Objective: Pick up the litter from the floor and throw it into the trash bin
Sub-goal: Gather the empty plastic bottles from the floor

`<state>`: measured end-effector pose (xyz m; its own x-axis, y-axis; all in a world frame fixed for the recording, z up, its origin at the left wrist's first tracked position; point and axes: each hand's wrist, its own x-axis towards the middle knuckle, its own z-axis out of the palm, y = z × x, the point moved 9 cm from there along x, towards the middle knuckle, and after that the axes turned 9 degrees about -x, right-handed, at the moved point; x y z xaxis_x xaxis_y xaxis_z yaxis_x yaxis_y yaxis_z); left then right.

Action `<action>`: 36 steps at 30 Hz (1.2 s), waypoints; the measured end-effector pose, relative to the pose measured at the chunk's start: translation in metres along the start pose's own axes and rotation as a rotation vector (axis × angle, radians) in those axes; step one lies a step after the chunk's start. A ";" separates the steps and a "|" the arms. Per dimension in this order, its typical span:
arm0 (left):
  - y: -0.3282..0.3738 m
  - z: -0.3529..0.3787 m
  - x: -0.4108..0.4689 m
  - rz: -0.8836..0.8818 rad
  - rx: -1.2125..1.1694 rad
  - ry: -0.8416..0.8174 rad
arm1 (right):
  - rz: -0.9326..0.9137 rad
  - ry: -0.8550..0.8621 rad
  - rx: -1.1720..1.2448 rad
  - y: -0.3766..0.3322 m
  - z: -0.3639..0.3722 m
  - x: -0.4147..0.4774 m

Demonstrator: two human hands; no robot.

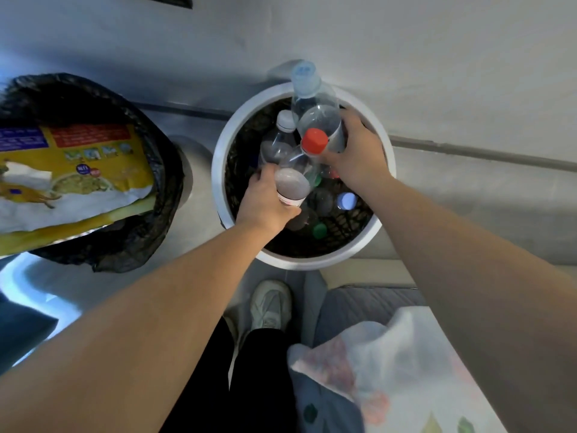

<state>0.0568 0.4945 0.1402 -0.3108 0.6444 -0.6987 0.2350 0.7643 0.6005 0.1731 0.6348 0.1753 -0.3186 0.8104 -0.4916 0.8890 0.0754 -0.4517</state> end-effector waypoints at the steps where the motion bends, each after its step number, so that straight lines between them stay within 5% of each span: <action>1: -0.001 -0.001 -0.002 -0.011 0.025 -0.002 | -0.014 -0.041 -0.031 0.004 0.002 0.001; 11: -0.004 0.000 -0.004 -0.126 0.246 -0.037 | -0.010 -0.113 -0.194 0.010 0.002 -0.010; 18: 0.042 -0.071 -0.080 0.115 0.496 -0.009 | 0.078 -0.184 -0.372 -0.013 -0.055 -0.083; 26: 0.137 -0.216 -0.288 0.148 0.636 0.119 | -0.103 -0.187 -0.614 -0.142 -0.180 -0.247; 36: 0.130 -0.330 -0.559 -0.062 0.613 0.624 | -0.527 0.008 -0.657 -0.319 -0.240 -0.418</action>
<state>-0.0430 0.2261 0.7378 -0.7443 0.6086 -0.2751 0.5989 0.7905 0.1286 0.1017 0.4109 0.7033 -0.7453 0.5784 -0.3316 0.6362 0.7658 -0.0940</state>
